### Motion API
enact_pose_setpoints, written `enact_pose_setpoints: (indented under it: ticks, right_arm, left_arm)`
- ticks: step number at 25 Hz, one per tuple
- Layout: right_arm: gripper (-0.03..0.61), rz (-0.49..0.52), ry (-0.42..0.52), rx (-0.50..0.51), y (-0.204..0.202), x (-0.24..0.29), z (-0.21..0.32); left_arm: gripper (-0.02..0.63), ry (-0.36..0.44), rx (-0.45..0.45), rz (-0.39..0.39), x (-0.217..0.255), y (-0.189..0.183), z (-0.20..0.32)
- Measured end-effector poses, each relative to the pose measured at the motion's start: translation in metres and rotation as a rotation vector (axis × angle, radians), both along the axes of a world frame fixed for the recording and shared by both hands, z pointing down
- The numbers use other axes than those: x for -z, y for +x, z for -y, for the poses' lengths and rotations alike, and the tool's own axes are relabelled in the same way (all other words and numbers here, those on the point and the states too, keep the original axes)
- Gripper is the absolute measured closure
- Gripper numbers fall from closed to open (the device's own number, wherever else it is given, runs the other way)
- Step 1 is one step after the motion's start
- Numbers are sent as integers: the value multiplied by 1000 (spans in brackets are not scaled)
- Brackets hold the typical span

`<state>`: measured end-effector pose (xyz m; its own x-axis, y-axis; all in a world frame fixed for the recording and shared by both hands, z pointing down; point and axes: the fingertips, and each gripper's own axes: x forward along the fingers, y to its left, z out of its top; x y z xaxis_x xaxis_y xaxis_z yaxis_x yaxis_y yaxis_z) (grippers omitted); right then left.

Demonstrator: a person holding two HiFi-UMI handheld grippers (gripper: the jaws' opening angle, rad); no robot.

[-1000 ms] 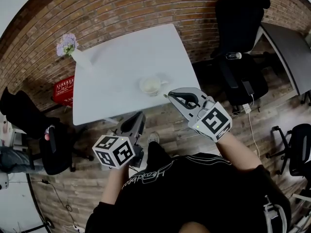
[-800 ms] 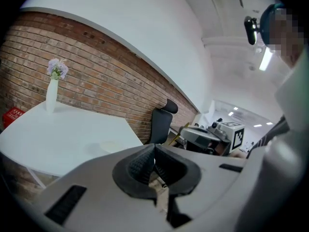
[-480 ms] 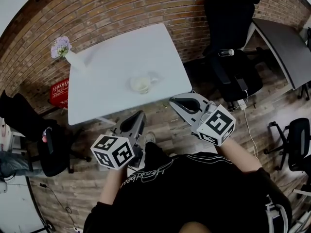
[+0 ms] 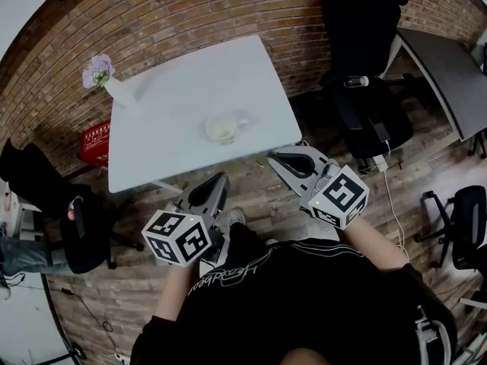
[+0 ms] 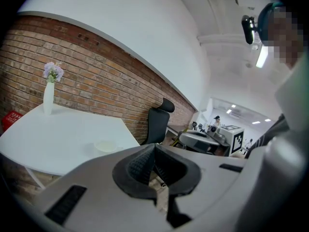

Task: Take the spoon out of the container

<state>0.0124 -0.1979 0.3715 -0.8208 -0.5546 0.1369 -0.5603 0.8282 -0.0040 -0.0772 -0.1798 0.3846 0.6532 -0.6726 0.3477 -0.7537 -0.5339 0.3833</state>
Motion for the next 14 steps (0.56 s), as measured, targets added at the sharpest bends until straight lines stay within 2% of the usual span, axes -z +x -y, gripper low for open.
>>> enact_pose_setpoints:
  ticks: [14]
  right_arm:
    - [580, 13, -10, 0, -9, -3, -5]
  left_arm:
    - [609, -2, -3, -7, 0, -6, -6]
